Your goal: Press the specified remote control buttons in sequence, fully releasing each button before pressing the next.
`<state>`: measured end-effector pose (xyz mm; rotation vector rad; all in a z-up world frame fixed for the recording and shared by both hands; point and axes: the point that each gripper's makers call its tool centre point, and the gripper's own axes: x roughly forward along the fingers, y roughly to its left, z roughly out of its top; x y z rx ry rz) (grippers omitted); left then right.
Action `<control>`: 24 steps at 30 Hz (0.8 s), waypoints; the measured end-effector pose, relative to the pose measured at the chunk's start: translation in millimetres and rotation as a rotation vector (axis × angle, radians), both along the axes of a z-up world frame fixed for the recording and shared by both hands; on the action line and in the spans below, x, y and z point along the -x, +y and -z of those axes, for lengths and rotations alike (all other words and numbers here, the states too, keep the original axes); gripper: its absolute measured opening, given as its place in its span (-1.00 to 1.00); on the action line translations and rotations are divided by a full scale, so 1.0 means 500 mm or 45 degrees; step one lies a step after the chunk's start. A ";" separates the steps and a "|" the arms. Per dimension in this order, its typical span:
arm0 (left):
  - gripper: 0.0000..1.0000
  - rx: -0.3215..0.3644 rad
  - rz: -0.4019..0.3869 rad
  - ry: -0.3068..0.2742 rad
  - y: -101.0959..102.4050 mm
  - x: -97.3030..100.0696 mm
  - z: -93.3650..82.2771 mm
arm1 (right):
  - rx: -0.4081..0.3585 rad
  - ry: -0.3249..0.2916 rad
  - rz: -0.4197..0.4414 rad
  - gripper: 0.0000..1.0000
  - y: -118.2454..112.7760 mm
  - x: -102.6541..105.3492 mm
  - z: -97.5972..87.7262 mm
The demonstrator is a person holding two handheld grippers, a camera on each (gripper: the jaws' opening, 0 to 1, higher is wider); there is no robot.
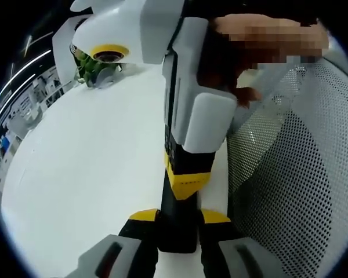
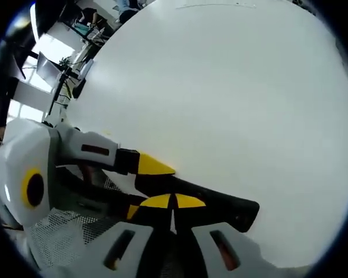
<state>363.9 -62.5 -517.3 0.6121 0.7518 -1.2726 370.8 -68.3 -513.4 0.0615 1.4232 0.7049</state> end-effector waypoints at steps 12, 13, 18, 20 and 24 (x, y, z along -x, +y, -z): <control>-0.50 -0.001 0.009 -0.001 -0.001 0.001 0.000 | 0.016 -0.019 0.006 -1.00 -0.008 -0.008 -0.004; -0.50 -0.001 0.010 0.000 -0.001 0.001 0.000 | 0.016 -0.020 0.003 -1.00 -0.007 -0.007 -0.003; -0.50 0.000 0.010 0.000 0.000 0.002 -0.001 | 0.031 -0.027 -0.032 -1.00 -0.002 0.000 0.000; -0.50 -0.001 0.010 0.000 0.000 0.002 0.000 | 0.047 -0.050 -0.057 -1.00 -0.002 0.001 -0.002; -0.50 0.000 0.007 0.001 0.000 0.002 0.000 | 0.086 -0.130 -0.133 -1.00 -0.003 0.002 -0.003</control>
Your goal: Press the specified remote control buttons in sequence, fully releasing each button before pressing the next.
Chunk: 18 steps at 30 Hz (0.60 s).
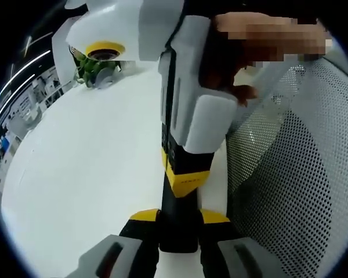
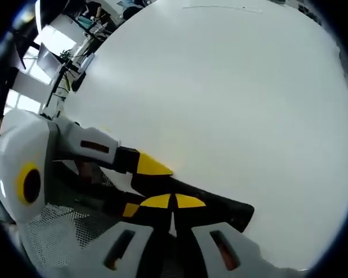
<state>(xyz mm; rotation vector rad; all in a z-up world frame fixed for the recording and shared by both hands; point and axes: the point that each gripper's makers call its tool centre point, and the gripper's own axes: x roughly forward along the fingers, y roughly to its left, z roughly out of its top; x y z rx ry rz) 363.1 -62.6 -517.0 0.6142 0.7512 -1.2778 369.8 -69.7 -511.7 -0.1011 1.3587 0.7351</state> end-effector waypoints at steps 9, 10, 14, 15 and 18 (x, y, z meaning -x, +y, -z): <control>-0.50 -0.003 -0.005 0.003 0.000 -0.001 0.000 | 0.076 -0.109 -0.102 -1.00 0.004 -0.001 0.001; -0.50 -0.004 -0.004 0.003 0.000 -0.001 0.001 | 0.077 -0.110 -0.103 -1.00 0.003 -0.003 0.003; -0.50 -0.002 -0.002 0.001 0.000 0.000 0.000 | 0.078 -0.132 -0.152 -1.00 0.004 -0.001 0.001; -0.50 -0.002 -0.002 0.001 0.000 -0.001 0.001 | 0.068 -0.123 -0.160 -1.00 0.003 -0.001 0.000; -0.50 0.000 -0.002 0.001 0.000 0.000 0.000 | 0.014 -0.056 -0.101 -1.00 0.002 0.001 -0.002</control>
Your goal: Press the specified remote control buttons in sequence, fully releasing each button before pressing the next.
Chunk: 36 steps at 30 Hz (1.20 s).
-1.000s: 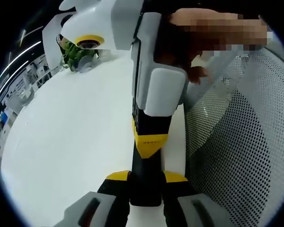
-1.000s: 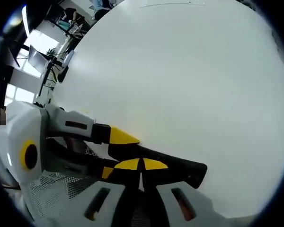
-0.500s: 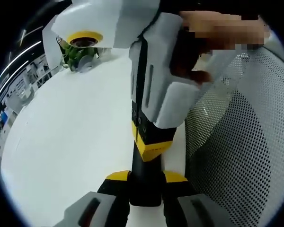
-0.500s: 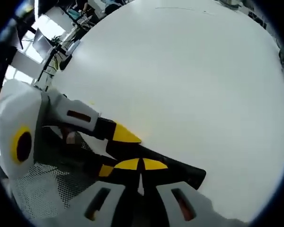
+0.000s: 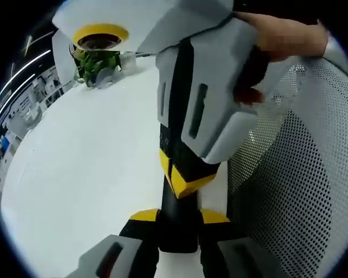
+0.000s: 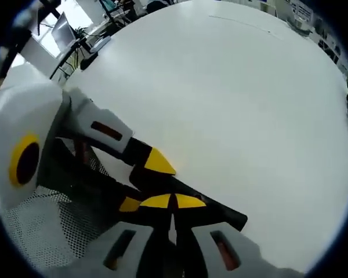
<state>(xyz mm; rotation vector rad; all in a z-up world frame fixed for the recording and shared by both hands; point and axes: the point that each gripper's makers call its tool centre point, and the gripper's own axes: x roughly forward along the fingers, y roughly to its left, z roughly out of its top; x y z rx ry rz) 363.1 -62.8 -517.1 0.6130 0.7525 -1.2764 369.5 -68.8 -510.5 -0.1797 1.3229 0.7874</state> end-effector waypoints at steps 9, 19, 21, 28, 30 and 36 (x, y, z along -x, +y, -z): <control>-0.50 -0.009 -0.008 0.001 0.001 0.000 0.000 | -0.205 0.028 0.174 -1.00 -0.002 -0.025 -0.061; -0.46 -0.016 -0.009 0.006 0.001 0.004 0.001 | -0.629 -0.312 0.269 -1.00 -0.031 -0.074 -0.255; -0.45 -0.018 -0.010 0.005 0.000 0.005 0.001 | -0.660 -0.426 0.283 -0.97 -0.050 -0.080 -0.291; -0.44 -0.021 -0.025 0.008 0.001 0.004 0.000 | -0.792 -0.614 0.400 -0.73 -0.108 -0.069 -0.372; -0.45 -0.025 -0.028 0.010 0.001 0.004 0.000 | -0.787 -0.632 0.418 -0.52 -0.124 -0.058 -0.374; -0.44 -0.043 -0.044 0.004 0.007 -0.001 0.002 | -0.713 -0.923 0.510 0.14 -0.178 -0.052 -0.402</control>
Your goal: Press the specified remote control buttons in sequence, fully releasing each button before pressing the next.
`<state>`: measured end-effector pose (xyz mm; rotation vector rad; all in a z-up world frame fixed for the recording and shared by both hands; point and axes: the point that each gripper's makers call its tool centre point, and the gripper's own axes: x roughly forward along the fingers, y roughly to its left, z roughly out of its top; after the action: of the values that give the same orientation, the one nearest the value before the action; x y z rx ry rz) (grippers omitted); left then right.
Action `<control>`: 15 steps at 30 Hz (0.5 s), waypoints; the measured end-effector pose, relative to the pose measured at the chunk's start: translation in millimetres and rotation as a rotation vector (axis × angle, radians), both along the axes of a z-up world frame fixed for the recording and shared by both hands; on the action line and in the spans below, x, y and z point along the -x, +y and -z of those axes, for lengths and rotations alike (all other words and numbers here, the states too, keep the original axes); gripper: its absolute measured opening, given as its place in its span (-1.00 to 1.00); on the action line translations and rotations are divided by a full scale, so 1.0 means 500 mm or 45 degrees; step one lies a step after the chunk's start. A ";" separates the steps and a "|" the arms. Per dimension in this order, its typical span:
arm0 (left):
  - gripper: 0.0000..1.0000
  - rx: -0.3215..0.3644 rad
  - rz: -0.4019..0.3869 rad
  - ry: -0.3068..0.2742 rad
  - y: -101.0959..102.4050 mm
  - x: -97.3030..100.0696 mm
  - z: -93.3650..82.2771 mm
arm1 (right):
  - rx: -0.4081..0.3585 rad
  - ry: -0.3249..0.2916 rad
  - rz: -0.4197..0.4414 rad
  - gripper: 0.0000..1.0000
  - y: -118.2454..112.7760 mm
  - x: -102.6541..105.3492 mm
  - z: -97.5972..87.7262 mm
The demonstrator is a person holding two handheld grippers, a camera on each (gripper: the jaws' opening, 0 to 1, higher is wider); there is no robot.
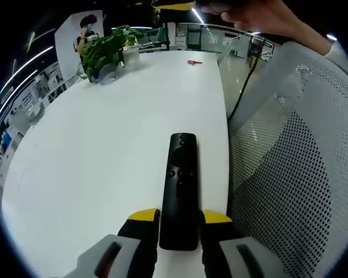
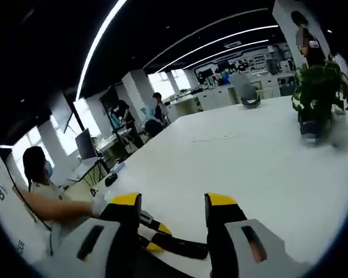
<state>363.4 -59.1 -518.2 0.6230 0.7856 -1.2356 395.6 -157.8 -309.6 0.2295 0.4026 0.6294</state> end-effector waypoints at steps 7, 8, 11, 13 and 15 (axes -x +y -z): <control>-0.41 -0.027 -0.031 0.006 0.013 -0.005 0.001 | 0.119 -0.055 0.135 0.46 -0.043 0.005 0.008; -0.41 -0.027 -0.032 0.006 0.013 -0.005 0.002 | 0.133 -0.059 0.154 0.49 -0.050 0.004 0.009; -0.42 -0.035 -0.050 0.008 0.016 -0.006 0.001 | 0.173 -0.113 0.256 0.51 -0.080 0.003 0.000; -0.46 -0.040 -0.053 0.008 0.018 -0.007 0.001 | 0.161 -0.114 0.331 0.48 -0.098 0.001 0.002; -0.49 -0.043 -0.050 0.006 0.020 -0.008 0.001 | 0.185 -0.132 0.376 0.41 -0.115 -0.006 -0.001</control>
<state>367.2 -49.1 -518.8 0.6293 0.8208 -1.1906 398.5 -215.1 -309.3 0.1133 0.3054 0.3189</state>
